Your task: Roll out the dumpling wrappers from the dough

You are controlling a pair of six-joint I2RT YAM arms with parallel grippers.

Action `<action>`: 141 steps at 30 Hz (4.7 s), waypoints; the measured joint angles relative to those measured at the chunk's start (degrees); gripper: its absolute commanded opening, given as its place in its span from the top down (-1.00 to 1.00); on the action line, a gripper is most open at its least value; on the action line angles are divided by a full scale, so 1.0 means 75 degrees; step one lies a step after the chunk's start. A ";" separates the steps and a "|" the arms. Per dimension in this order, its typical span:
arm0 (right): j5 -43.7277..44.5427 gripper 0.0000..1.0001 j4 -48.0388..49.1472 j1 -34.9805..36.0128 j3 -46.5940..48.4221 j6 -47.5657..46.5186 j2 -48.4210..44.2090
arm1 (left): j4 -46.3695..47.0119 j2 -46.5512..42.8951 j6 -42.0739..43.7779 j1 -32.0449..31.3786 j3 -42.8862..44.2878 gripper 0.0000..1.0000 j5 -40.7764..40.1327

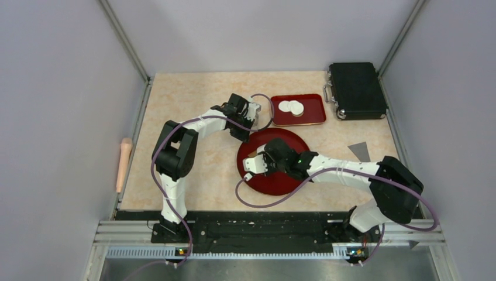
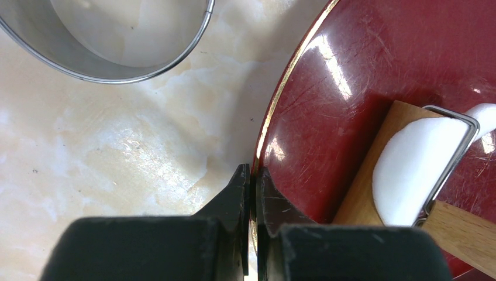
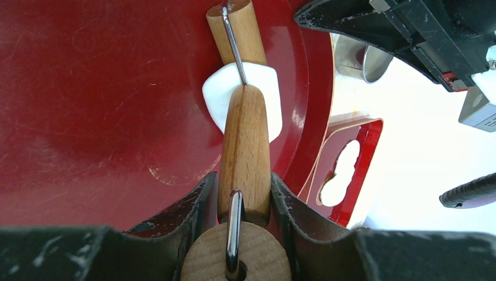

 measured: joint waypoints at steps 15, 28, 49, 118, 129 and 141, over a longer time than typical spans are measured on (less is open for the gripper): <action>-0.0245 1.00 -0.0478 -0.0003 -0.0090 0.0204 -0.0472 | 0.0000 0.0000 0.0000 0.0000 0.0000 1.00 0.0000; -0.1198 1.00 -0.2361 -0.0070 -0.0154 0.0527 -0.1813 | 0.0000 0.0000 0.0000 0.0000 0.0000 1.00 0.0000; -0.3273 1.00 -0.3678 -0.1425 0.0892 0.1944 -0.1711 | 0.0000 0.0000 0.0000 0.0000 0.0000 1.00 0.0000; -0.5657 1.00 -0.5260 -0.5100 0.2809 0.8743 0.1682 | 0.0003 0.0003 -0.0003 -0.0003 0.0000 1.00 -0.0003; -0.5700 1.00 -0.5540 -0.4750 0.3276 0.8635 0.2092 | 0.0003 0.0003 -0.0003 -0.0003 0.0000 1.00 -0.0003; -0.5677 1.00 -0.5627 -0.4162 0.3649 0.8460 0.2396 | 0.0003 0.0003 -0.0003 -0.0003 0.0000 1.00 -0.0003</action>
